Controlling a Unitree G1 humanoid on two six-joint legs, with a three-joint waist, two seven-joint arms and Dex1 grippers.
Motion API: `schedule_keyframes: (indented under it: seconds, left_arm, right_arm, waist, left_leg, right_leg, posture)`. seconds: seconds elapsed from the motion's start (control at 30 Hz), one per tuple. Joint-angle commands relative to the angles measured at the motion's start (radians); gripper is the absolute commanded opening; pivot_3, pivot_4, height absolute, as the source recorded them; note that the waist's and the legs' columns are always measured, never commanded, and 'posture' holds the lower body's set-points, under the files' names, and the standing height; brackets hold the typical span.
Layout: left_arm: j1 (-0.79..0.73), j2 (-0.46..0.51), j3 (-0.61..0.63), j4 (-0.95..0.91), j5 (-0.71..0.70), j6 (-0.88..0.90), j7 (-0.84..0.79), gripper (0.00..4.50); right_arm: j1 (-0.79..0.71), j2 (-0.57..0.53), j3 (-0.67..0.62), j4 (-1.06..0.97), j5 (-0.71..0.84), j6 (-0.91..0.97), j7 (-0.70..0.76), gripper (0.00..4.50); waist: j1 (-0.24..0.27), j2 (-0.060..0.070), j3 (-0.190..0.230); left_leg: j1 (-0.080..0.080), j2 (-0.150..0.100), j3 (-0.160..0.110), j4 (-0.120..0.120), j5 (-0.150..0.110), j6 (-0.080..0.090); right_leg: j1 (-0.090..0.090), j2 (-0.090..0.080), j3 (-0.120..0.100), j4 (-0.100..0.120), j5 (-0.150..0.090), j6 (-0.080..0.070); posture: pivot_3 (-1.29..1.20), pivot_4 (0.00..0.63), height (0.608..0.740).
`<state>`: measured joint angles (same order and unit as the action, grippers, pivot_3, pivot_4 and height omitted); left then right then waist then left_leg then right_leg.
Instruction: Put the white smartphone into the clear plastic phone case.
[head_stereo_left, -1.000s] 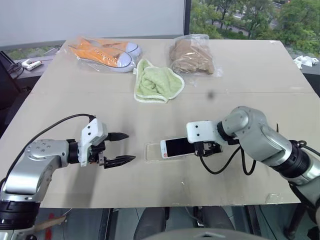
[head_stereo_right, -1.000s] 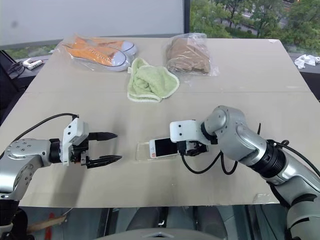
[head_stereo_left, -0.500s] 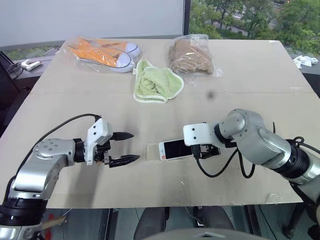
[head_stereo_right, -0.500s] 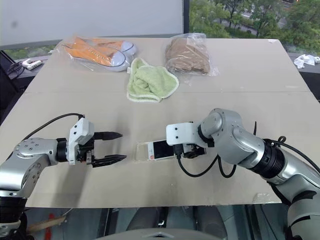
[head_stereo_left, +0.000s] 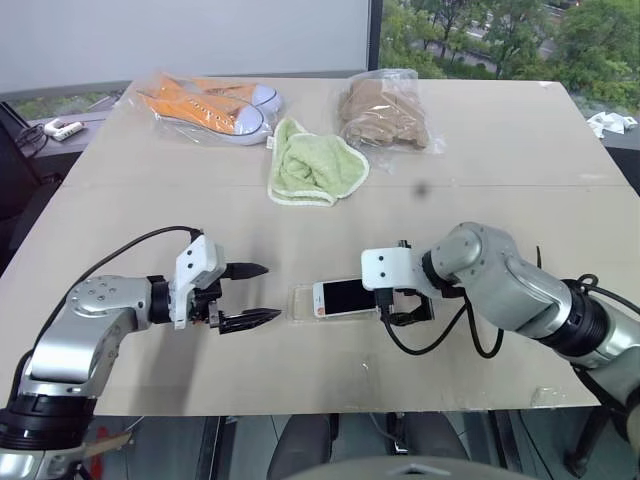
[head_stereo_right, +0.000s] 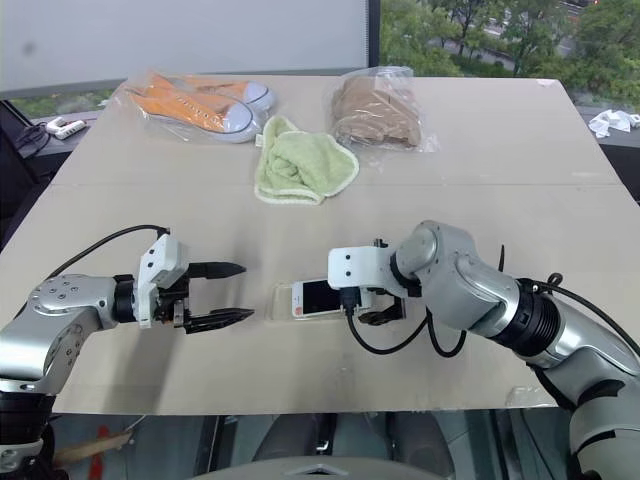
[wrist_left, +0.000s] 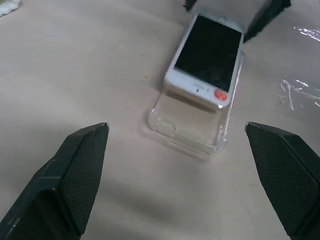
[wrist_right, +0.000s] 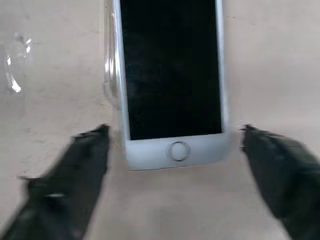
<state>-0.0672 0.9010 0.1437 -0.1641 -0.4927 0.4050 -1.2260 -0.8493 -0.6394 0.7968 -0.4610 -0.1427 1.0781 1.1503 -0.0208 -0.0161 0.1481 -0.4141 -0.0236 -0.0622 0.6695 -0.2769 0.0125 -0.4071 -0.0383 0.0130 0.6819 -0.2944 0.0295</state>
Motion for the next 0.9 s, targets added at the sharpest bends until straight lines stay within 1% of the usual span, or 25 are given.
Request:
schedule_keyframes:
  seconds: [0.03,0.17,0.33,0.47,0.53,0.6,0.67,0.7,0.77,0.8,0.83,0.87,0.9]
  left_arm:
    - [-0.011,0.006,0.0,-0.001,0.002,-0.014,-0.011,4.5]
    - [-0.019,0.004,-0.01,0.001,0.005,-0.014,-0.012,4.5]
    - [-0.02,0.009,-0.014,0.004,0.004,-0.017,-0.017,4.5]
    - [-0.016,0.009,-0.017,0.0,0.002,-0.015,-0.019,4.5]
    - [-0.015,0.01,-0.018,-0.001,0.002,-0.014,-0.019,4.5]
    - [-0.015,0.011,-0.017,-0.002,0.002,-0.012,-0.019,4.5]
    - [-0.011,0.015,-0.014,-0.003,0.002,-0.012,-0.021,4.5]
    - [-0.008,0.017,-0.012,-0.004,0.002,-0.011,-0.022,4.5]
    - [-0.004,0.021,-0.009,-0.011,0.0,-0.007,-0.021,4.5]
    - [-0.002,0.022,-0.008,-0.014,-0.002,-0.005,-0.021,4.5]
    - [-0.001,0.024,-0.006,-0.022,-0.005,0.001,-0.019,4.5]
    - [0.0,0.027,-0.004,-0.029,-0.008,0.007,-0.017,4.5]
    - [0.001,0.029,-0.003,-0.036,-0.011,0.012,-0.015,4.5]
  right_arm:
    - [-0.025,-0.011,-0.006,-0.043,0.016,-0.007,-0.003,4.41]
    - [-0.029,-0.001,-0.042,-0.054,0.044,0.004,-0.014,4.41]
    - [-0.036,0.052,-0.175,-0.082,0.15,0.058,-0.029,4.41]
    - [0.011,0.056,-0.173,-0.07,0.181,0.002,-0.059,4.41]
    - [0.035,0.072,-0.171,-0.04,0.179,-0.04,-0.091,3.91]
    - [0.045,0.073,-0.165,-0.019,0.177,-0.066,-0.107,3.22]
    - [0.057,0.081,-0.172,-0.008,0.198,-0.08,-0.108,2.17]
    - [0.064,0.088,-0.176,-0.001,0.205,-0.088,-0.115,2.17]
    - [0.07,0.088,-0.17,0.007,0.21,-0.097,-0.123,2.64]
    - [0.071,0.087,-0.167,0.008,0.212,-0.098,-0.125,3.06]
    - [0.074,0.091,-0.17,0.005,0.223,-0.088,-0.126,3.26]
    - [0.076,0.095,-0.174,0.0,0.233,-0.082,-0.125,3.92]
    - [0.078,0.1,-0.18,-0.003,0.242,-0.081,-0.127,4.18]
  waist:
    - [0.0,0.0,0.0]
    - [0.0,0.0,0.0]
    - [-0.008,0.0,0.0]
    - [-0.009,-0.002,-0.001]
    - [-0.011,-0.002,-0.001]
    - [-0.016,-0.002,-0.001]
    - [-0.018,-0.002,-0.001]
    - [-0.019,-0.002,-0.001]
    - [-0.021,-0.002,-0.001]
    - [-0.02,-0.002,-0.001]
    - [-0.02,-0.002,-0.001]
    - [-0.02,-0.002,-0.001]
    - [-0.02,-0.002,-0.001]
  left_leg:
    - [0.0,0.0,0.0,0.0,0.0,0.0]
    - [0.0,0.0,0.0,0.0,0.0,0.0]
    - [0.0,0.0,0.0,0.0,0.0,0.0]
    - [0.0,0.0,-0.001,0.0,0.0,0.0]
    - [0.0,0.0,-0.001,0.0,0.0,0.0]
    - [0.0,0.0,0.0,0.001,0.0,0.0]
    - [0.0,0.0,0.0,0.001,0.0,0.0]
    - [0.0,0.0,0.0,0.001,0.0,0.0]
    - [0.001,0.0,0.0,0.001,0.0,0.0]
    - [0.001,0.0,0.0,0.001,0.0,0.0]
    - [0.001,0.0,0.0,0.001,0.0,0.0]
    - [0.001,0.0,0.0,0.001,0.0,0.0]
    - [0.001,0.0,0.0,0.001,0.0,0.0]
  right_leg:
    - [0.0,0.0,0.0,0.0,0.0,0.0]
    - [0.0,0.0,0.0,0.0,0.0,0.0]
    - [0.0,0.0,0.0,0.001,0.0,0.0]
    - [0.0,0.0,0.0,0.001,0.0,0.0]
    - [0.0,0.0,-0.001,0.001,0.0,0.0]
    - [0.0,0.0,0.0,0.002,0.0,0.0]
    - [0.0,0.0,0.0,0.002,0.0,0.0]
    - [0.0,0.0,0.0,0.003,0.0,0.0]
    - [0.0,0.0,0.0,0.003,0.0,0.0]
    - [0.0,0.0,0.0,0.004,0.0,0.0]
    - [0.0,0.0,0.0,0.004,0.0,0.0]
    - [0.0,0.0,0.0,0.004,0.0,0.0]
    - [0.0,0.0,0.0,0.004,0.0,0.0]
  posture:
    - [0.0,0.15,0.74]
    - [0.0,0.15,0.74]
    - [0.0,0.15,0.74]
    - [0.0,0.15,0.74]
    - [0.0,0.15,0.74]
    - [0.0,0.15,0.74]
    - [0.0,0.15,0.74]
    - [0.0,0.15,0.74]
    - [0.0,0.15,0.74]
    - [0.0,0.15,0.74]
    - [0.0,0.15,0.74]
    - [0.0,0.15,0.74]
    - [0.0,0.15,0.74]
